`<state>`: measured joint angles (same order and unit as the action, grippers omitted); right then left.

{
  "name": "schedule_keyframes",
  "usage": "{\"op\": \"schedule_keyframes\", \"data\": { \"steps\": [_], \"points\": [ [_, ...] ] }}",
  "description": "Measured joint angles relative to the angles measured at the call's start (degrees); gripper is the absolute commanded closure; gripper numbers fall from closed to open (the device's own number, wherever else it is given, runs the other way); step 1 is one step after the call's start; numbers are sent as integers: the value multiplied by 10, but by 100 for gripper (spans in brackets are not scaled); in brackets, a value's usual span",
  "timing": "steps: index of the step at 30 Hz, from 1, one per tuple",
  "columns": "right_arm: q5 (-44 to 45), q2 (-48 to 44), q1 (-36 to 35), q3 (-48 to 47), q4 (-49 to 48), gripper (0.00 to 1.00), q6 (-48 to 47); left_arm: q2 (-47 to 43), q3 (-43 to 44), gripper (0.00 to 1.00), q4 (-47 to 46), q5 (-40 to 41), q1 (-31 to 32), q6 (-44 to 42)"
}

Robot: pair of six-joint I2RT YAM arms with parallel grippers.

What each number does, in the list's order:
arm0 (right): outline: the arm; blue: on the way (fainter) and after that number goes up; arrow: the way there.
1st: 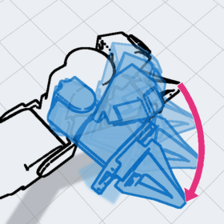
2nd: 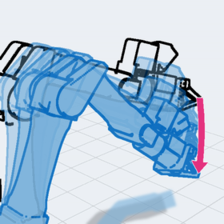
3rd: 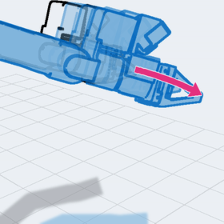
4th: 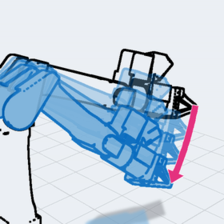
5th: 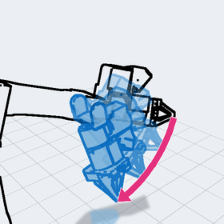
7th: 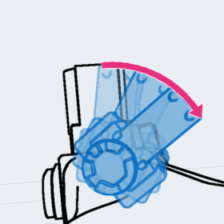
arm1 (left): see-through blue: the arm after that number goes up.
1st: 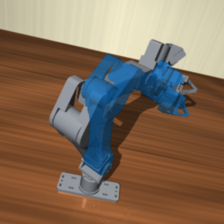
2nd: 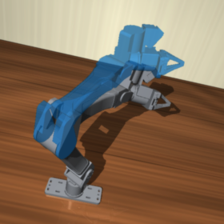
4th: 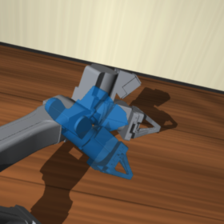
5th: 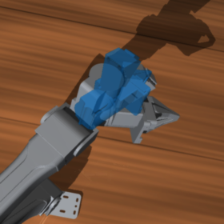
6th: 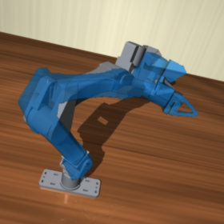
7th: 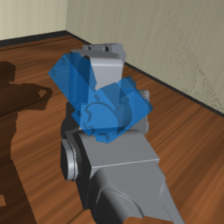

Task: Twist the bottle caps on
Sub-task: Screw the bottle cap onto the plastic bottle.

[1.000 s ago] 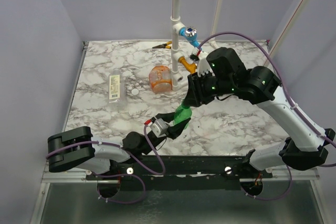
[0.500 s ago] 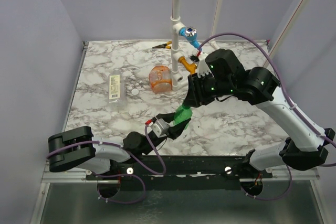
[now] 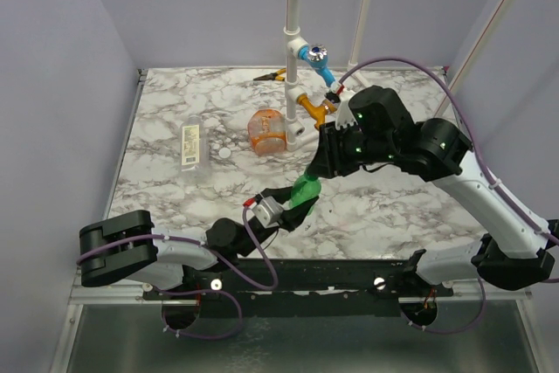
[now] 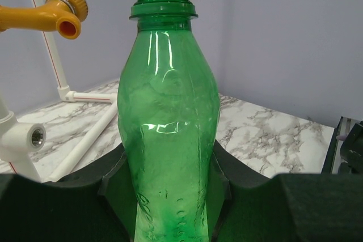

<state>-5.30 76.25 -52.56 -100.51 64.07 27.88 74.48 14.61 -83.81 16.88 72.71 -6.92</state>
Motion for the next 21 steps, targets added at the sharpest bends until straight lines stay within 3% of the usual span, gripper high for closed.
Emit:
{"op": "schedule_keyframes", "data": {
  "steps": [21],
  "points": [
    [44, -26, 0, 21, -16, 59, 52, 5, 19, 100, 12, 3, -2, -6]
  ]
}}
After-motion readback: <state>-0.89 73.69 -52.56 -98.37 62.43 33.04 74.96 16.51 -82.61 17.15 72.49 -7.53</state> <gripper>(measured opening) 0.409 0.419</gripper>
